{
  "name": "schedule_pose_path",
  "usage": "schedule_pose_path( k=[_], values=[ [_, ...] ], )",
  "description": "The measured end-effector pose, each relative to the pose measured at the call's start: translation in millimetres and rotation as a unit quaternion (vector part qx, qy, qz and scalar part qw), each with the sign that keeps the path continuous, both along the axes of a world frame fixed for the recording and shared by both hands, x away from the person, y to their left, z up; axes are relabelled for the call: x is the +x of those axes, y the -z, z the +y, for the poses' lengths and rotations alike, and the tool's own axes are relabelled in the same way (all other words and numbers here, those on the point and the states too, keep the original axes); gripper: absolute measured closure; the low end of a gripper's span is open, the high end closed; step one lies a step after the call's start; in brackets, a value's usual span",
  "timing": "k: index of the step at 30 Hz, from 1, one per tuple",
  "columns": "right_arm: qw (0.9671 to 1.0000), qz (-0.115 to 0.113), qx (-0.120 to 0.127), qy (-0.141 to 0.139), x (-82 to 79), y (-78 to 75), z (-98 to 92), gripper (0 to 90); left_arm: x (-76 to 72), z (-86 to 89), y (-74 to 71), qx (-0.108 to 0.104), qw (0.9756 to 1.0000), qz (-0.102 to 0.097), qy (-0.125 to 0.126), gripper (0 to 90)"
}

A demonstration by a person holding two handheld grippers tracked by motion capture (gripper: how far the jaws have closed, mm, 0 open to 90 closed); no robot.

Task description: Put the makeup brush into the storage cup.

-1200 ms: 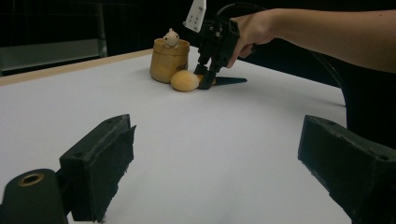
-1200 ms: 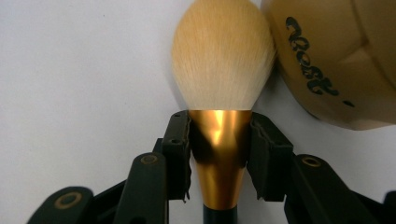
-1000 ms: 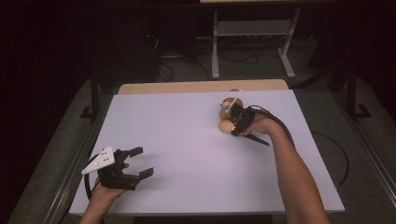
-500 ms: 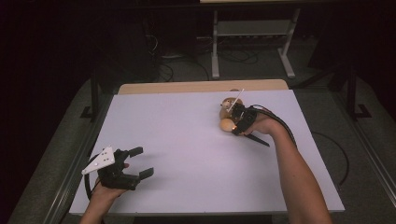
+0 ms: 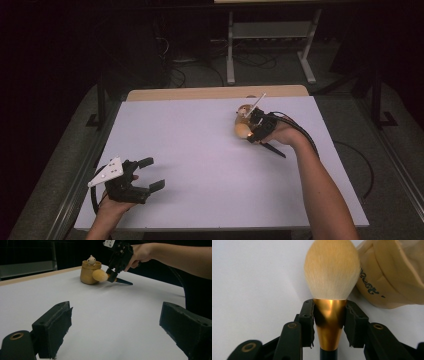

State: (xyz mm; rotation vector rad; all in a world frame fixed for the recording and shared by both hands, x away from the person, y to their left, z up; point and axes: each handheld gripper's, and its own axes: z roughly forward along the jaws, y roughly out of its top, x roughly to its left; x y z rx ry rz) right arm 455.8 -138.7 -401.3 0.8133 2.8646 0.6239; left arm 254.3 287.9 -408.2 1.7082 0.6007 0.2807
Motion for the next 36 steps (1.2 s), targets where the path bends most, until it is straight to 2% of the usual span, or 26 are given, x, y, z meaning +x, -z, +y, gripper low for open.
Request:
schedule_pose_path(
  k=[8,15,22,36],
  values=[
    [0.9997,-0.015,0.018,0.003,-2.3,-8.0,-1.8,62.3,-0.1,0.2,0.0,0.000,1.0000,0.000,-0.001,10.0],
    [0.9985,-0.027,0.046,0.012,-5.5,-15.4,-5.9,62.3,-0.3,-0.1,-0.1,-0.003,1.0000,0.000,-0.002,10.0],
    [0.9953,-0.043,0.082,0.028,-10.2,-18.0,-13.1,62.3,0.0,-0.1,0.3,-0.003,1.0000,0.001,-0.002,10.0],
    [0.9880,-0.068,0.124,0.062,-17.5,-21.7,-23.8,62.3,-0.4,-0.4,0.2,-0.003,1.0000,0.001,-0.003,10.0]
  ],
)
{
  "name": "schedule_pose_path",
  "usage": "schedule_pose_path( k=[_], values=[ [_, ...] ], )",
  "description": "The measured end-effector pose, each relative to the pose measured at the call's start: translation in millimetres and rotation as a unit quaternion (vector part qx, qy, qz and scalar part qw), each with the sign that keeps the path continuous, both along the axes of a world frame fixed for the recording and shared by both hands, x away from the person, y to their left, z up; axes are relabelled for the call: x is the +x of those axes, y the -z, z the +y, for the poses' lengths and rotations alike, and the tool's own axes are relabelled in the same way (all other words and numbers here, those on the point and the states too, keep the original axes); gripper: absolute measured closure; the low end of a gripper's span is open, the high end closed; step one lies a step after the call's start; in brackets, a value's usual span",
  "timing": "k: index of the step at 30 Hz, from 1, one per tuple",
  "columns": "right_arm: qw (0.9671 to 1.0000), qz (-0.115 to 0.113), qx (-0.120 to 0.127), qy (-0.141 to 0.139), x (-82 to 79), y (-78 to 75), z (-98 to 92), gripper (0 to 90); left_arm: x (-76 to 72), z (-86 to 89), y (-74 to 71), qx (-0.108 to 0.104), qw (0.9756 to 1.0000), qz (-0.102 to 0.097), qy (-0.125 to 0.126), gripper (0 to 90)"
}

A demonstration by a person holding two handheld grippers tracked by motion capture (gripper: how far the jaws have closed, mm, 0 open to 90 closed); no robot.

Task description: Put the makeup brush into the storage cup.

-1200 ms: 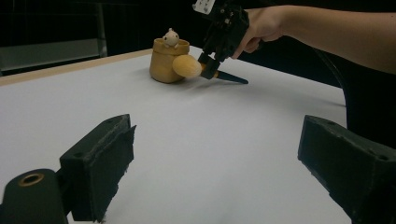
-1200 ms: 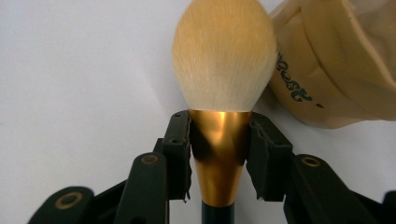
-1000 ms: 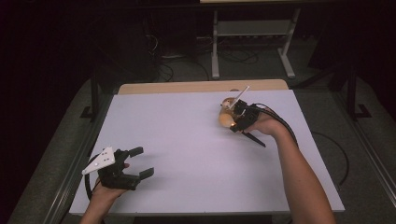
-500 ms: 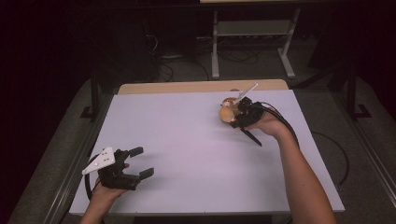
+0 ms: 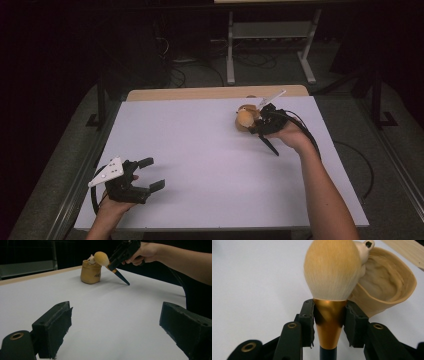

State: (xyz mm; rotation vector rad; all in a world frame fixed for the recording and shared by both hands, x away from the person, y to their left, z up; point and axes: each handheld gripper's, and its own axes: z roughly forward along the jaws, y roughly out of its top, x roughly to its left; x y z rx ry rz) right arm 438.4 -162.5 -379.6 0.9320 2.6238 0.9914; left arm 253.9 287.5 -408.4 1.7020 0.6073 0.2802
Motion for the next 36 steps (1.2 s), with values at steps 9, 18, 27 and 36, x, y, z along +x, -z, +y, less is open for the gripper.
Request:
schedule_pose_path(
  k=[9,18,27,36],
  values=[
    [0.9993,-0.020,0.025,0.015,-2.5,-8.5,-4.1,62.3,0.0,0.2,-0.1,-0.001,1.0000,-0.001,0.000,10.0],
    [0.9960,-0.041,0.064,0.048,-2.8,-11.9,-13.7,62.4,-0.1,-0.5,-0.2,0.000,1.0000,-0.001,0.001,10.0],
    [0.9908,-0.062,0.090,0.080,-3.3,-11.3,-21.7,62.3,-0.2,-0.4,-0.3,0.000,1.0000,-0.001,0.000,10.0],
    [0.9855,-0.068,0.118,0.101,-5.0,-11.8,-26.1,62.3,-0.4,-1.2,-0.1,0.000,1.0000,-0.001,0.000,10.0]
  ],
)
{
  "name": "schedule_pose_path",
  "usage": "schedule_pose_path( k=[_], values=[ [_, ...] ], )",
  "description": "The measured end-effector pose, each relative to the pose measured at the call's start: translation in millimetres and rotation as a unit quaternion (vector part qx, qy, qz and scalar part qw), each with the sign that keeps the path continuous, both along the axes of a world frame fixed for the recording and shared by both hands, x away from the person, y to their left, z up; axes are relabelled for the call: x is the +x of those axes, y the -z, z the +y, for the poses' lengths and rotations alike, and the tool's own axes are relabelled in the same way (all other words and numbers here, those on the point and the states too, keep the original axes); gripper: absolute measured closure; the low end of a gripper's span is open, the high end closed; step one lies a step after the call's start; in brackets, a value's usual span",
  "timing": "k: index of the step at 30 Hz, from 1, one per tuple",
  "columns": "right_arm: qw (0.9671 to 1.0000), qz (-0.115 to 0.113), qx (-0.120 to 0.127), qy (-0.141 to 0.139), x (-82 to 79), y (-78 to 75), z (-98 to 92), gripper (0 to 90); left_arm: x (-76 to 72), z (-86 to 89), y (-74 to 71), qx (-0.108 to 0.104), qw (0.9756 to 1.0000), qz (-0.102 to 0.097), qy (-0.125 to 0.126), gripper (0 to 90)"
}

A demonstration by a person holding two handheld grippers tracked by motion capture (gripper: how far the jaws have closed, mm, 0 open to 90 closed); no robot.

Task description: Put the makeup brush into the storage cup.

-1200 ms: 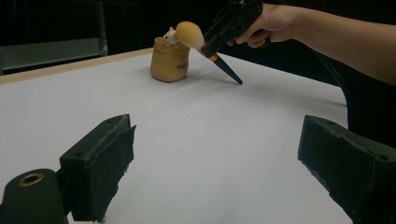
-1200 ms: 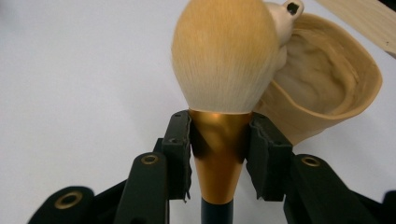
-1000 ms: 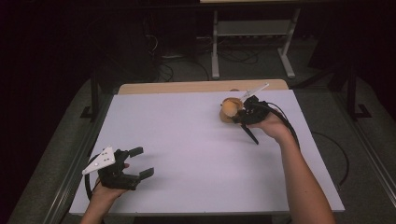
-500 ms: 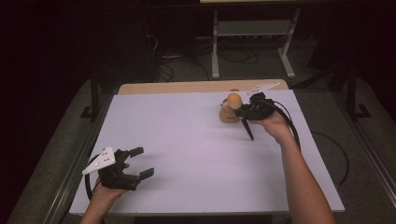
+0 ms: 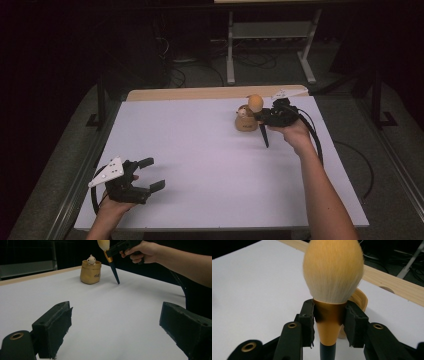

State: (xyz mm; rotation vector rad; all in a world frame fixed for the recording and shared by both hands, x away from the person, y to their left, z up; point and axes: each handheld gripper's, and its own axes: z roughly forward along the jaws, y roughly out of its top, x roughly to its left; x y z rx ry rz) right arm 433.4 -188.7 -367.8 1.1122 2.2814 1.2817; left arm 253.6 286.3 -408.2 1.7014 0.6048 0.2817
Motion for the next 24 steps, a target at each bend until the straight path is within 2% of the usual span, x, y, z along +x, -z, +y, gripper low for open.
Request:
schedule_pose_path(
  k=[4,17,24],
  values=[
    [0.9997,-0.007,0.019,0.012,0.0,0.4,-1.5,62.4,0.0,0.3,-0.1,0.000,1.0000,0.000,0.000,10.0],
    [0.9970,-0.036,0.056,0.041,-0.3,-8.0,-7.3,62.4,0.0,0.0,0.0,0.000,1.0000,0.000,0.000,10.0],
    [0.9959,-0.044,0.061,0.050,-1.0,-10.8,-9.5,62.4,0.1,0.0,0.1,0.000,1.0000,0.001,0.000,10.0]
  ],
)
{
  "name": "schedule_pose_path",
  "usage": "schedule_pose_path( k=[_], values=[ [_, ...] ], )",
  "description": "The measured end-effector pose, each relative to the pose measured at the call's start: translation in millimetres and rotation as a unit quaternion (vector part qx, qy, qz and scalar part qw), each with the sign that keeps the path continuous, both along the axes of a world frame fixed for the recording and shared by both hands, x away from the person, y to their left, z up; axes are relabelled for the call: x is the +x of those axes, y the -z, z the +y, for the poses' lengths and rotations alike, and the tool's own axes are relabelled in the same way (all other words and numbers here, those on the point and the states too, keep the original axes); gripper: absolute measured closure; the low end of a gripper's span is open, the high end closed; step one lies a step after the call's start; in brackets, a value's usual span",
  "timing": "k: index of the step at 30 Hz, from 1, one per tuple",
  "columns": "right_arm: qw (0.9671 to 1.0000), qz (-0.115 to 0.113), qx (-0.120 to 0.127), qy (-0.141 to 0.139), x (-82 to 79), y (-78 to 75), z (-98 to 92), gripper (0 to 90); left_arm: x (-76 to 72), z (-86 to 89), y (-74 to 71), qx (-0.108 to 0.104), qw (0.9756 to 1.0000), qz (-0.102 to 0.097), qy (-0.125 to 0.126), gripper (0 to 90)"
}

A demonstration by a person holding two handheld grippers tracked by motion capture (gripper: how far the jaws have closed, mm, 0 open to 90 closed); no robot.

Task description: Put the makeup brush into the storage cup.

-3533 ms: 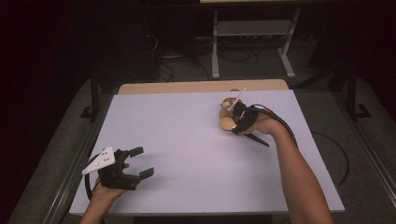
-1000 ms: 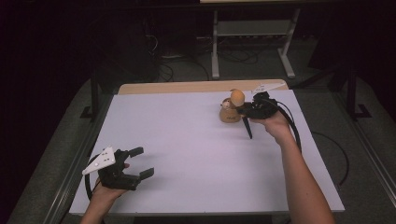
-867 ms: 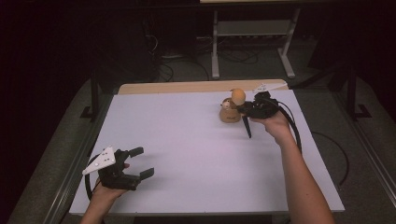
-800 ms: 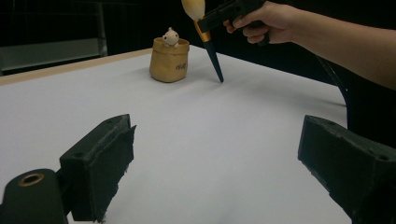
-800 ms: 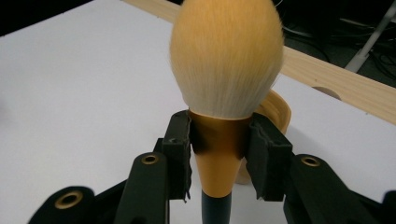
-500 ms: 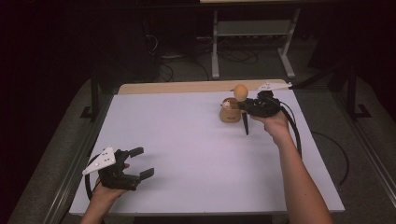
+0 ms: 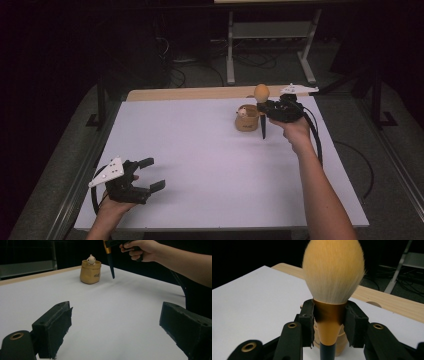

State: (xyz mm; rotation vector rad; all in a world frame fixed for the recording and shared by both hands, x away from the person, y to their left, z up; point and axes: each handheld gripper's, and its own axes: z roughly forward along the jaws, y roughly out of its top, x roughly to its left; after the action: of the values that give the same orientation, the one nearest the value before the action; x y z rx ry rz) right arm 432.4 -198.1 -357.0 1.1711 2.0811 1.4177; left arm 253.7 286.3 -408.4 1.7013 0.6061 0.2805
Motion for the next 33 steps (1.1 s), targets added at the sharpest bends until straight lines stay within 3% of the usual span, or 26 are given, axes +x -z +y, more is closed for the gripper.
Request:
schedule_pose_path(
  k=[4,33],
  values=[
    [0.9999,-0.002,0.013,0.002,1.0,-1.9,-2.2,62.4,-0.1,0.0,-0.1,0.000,1.0000,0.000,0.000,10.0],
    [0.9987,-0.034,0.014,0.036,7.8,-29.5,-0.3,62.3,-0.2,-0.2,-0.2,-0.002,1.0000,0.000,0.001,10.0]
  ],
)
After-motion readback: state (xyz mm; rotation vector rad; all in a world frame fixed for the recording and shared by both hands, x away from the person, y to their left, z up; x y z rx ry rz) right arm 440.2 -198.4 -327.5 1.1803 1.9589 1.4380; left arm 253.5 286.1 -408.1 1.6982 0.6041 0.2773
